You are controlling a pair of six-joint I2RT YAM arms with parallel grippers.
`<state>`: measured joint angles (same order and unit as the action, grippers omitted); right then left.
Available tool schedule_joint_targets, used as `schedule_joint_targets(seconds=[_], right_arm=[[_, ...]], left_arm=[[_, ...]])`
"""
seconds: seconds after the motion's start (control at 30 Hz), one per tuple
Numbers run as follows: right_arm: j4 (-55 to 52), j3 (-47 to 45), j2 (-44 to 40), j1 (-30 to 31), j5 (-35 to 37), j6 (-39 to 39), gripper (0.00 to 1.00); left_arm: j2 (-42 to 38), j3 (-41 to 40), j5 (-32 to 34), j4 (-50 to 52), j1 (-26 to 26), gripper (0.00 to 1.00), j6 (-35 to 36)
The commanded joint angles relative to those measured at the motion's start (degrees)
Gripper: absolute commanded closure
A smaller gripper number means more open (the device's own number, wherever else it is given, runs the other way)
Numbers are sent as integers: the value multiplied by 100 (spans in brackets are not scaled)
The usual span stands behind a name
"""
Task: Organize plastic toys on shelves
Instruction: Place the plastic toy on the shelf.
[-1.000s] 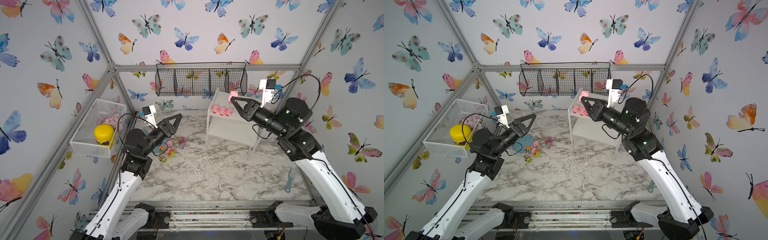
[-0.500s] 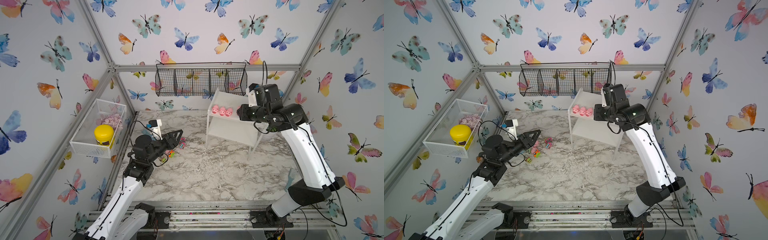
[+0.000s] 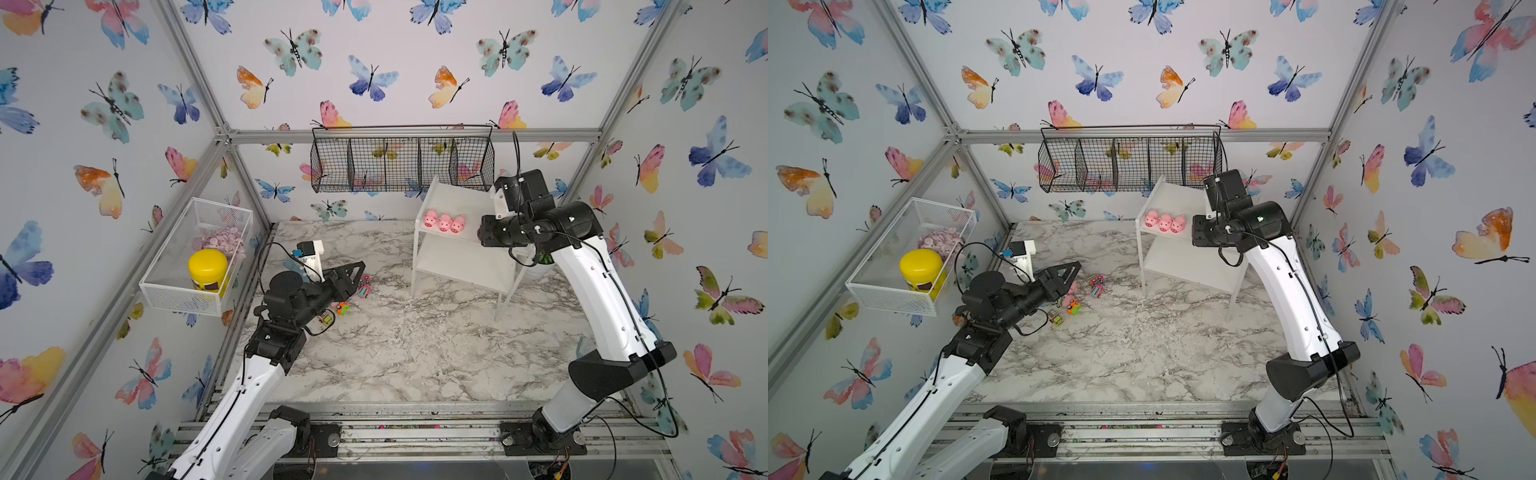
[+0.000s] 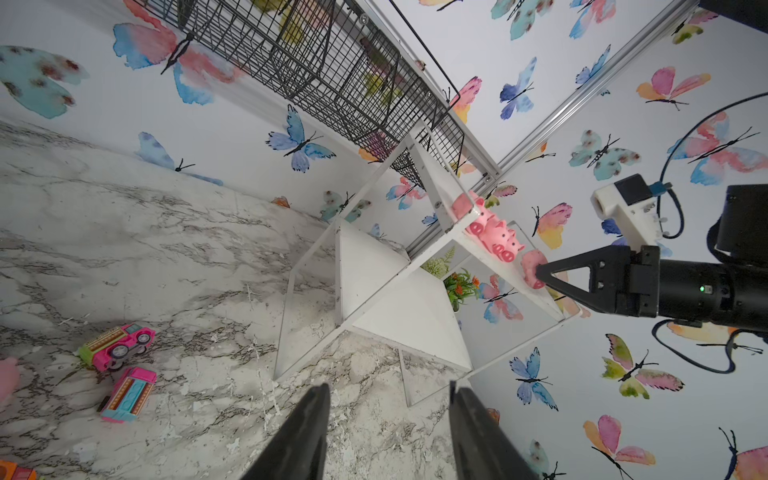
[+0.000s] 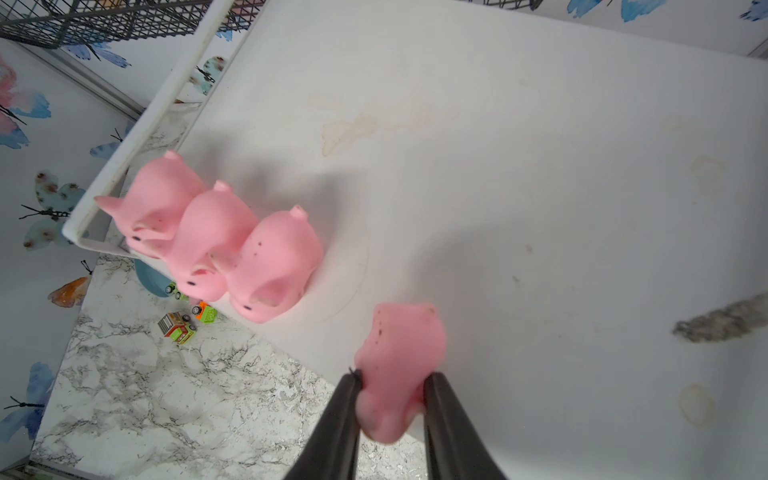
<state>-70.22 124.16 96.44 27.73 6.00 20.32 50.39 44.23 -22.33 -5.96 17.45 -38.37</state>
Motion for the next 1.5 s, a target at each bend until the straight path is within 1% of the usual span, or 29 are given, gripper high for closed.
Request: schedule_joint_targets(seconds=[0.0,0.1,0.3,0.63,0.8,0.87,0.93,1.0,1.03,1.1,1.13,1.2,1.37,1.47], right_arm=[[-130,74,109,-22,-115,-80,70],[-44,78,129,-22,-183,-96,68],[118,71,185,-21,-378,-116,62],[201,220,176,-22,-577,-177,47],[226,176,-98,-21,-551,-259,38],[320,64,-315,-22,-512,-336,38],[624,-247,-658,-21,-550,-464,38],[1117,-815,-1058,-55,-823,-575,38],[1515,-1170,-1291,-122,-1143,-603,38],[2146,-1805,-1637,-455,-2105,-419,39],[2327,-2004,-1711,-641,-2476,-293,40],[2537,-2282,-1781,-993,-2989,-77,43],[2803,-2528,-1760,-1476,-3588,133,47],[2943,-2637,-1629,-1555,-3974,231,49]], left_arm=[[-82,-2,78,-64,-5,48,71],[-79,3,62,-64,-5,48,58],[-49,25,44,-64,-5,48,31],[9,82,18,-87,-5,48,14],[63,129,9,-87,-6,48,39],[84,146,-4,-93,-9,48,63],[112,136,-56,-146,8,48,94],[149,122,-153,-296,58,48,135],[179,113,-256,-422,88,48,154],[242,99,-436,-646,150,47,181],[281,111,-482,-729,177,48,194],[322,128,-701,-802,205,47,223],[314,106,-729,-776,232,47,305],[315,95,-729,-775,232,47,308]])
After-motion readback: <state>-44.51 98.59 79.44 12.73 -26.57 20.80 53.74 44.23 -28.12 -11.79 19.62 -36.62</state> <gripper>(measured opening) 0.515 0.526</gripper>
